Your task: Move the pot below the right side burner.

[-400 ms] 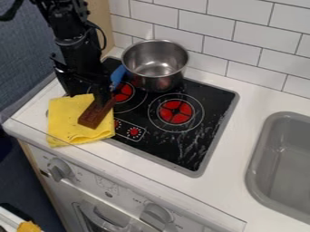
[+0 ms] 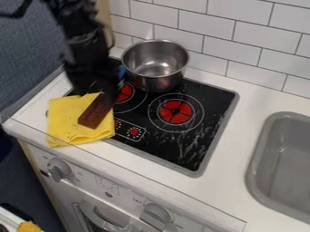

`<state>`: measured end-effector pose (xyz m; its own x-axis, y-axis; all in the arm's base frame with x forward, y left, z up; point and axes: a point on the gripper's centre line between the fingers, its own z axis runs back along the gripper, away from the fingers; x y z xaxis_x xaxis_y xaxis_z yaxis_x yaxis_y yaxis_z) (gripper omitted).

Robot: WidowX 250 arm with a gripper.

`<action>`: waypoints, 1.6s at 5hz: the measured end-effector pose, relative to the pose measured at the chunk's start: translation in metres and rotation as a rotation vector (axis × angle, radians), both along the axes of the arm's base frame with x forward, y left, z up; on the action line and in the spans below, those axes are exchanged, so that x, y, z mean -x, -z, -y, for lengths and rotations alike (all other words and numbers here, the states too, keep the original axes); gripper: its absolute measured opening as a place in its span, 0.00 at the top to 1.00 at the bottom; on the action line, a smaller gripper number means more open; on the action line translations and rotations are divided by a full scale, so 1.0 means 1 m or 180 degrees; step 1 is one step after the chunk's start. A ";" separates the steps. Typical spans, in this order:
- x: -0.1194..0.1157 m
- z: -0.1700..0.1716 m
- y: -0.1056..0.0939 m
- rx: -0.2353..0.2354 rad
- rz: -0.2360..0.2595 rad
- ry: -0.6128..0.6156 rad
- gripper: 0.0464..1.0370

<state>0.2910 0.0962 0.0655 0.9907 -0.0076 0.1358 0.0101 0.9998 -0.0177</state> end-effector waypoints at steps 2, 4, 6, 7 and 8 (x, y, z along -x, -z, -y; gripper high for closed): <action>-0.065 0.054 -0.053 0.0119 0.0355 0.0407 0.04; -0.110 0.075 0.003 -0.0071 0.0178 0.0463 0.04; -0.127 0.082 0.052 -0.0282 -0.0079 0.0438 0.35; -0.123 0.085 0.049 -0.0203 -0.0075 0.0419 0.61; -0.114 0.076 0.039 -0.0101 -0.0047 0.0377 0.83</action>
